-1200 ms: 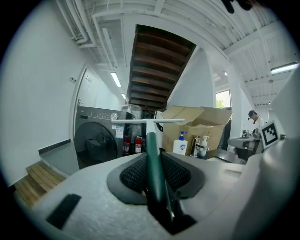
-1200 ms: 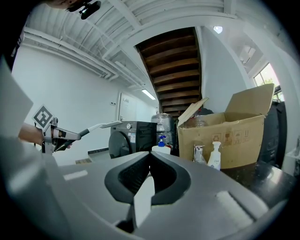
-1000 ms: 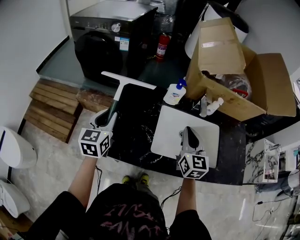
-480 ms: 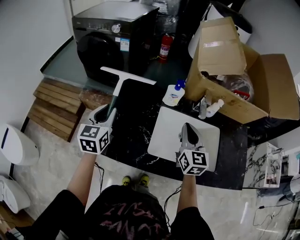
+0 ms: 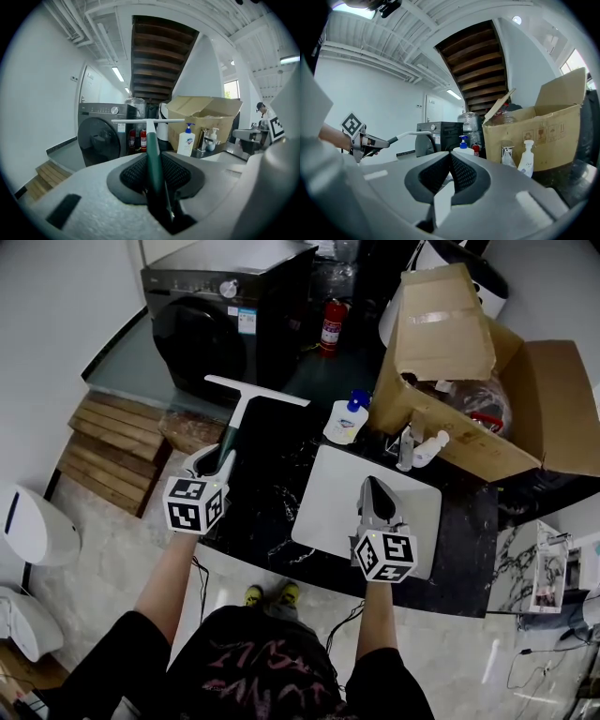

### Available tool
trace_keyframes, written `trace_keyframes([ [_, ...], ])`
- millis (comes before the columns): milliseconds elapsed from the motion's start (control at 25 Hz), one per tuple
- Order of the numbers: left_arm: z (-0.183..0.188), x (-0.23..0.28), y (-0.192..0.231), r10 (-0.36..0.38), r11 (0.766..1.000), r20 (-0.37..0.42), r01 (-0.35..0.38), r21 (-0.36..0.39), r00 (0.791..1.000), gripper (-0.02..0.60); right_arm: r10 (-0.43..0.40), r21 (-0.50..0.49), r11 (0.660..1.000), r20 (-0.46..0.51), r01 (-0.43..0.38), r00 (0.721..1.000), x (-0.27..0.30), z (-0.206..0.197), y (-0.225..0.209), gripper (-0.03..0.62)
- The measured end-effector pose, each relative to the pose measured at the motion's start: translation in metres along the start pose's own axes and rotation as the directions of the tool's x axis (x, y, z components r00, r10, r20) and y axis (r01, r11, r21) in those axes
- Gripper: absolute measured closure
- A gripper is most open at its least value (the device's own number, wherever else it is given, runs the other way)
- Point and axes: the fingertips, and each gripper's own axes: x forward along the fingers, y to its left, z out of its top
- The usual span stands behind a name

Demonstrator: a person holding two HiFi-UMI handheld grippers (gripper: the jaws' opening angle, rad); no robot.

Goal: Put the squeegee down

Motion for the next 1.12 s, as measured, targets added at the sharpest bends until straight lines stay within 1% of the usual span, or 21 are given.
trace_keyframes([
  [160,-0.020,0.008,-0.004,-0.002,1.000,-0.045,0.002,-0.010,0.999,0.481,0.015,0.000,1.000,-0.006,-0.015,1.000,0.001,-0.003,0.002,0.592],
  [360,-0.035,0.014,-0.011,-0.011,1.000,-0.085,0.010,-0.015,0.996,0.481,0.010,-0.004,1.000,-0.009,-0.010,1.000,-0.001,-0.002,-0.004,0.592],
  [520,-0.047,0.019,-0.013,0.007,1.000,-0.118,-0.009,-0.021,0.993,0.482,0.003,-0.002,1.000,-0.013,-0.003,1.000,-0.004,-0.006,-0.008,0.592],
  [600,-0.052,0.021,-0.014,0.003,1.000,-0.131,-0.007,-0.026,0.991,0.482,0.003,-0.001,1.000,-0.012,-0.003,1.000,-0.005,-0.006,-0.008,0.592],
  [960,-0.093,0.028,-0.021,-0.008,1.000,-0.230,0.004,-0.019,0.973,0.480,-0.023,0.003,1.000,-0.026,0.023,0.999,-0.010,-0.012,-0.018,0.592],
  [1120,-0.104,0.030,-0.021,-0.009,1.000,-0.255,0.002,-0.027,0.967,0.480,-0.030,-0.003,1.000,-0.029,0.030,0.999,-0.013,-0.014,-0.022,0.592],
])
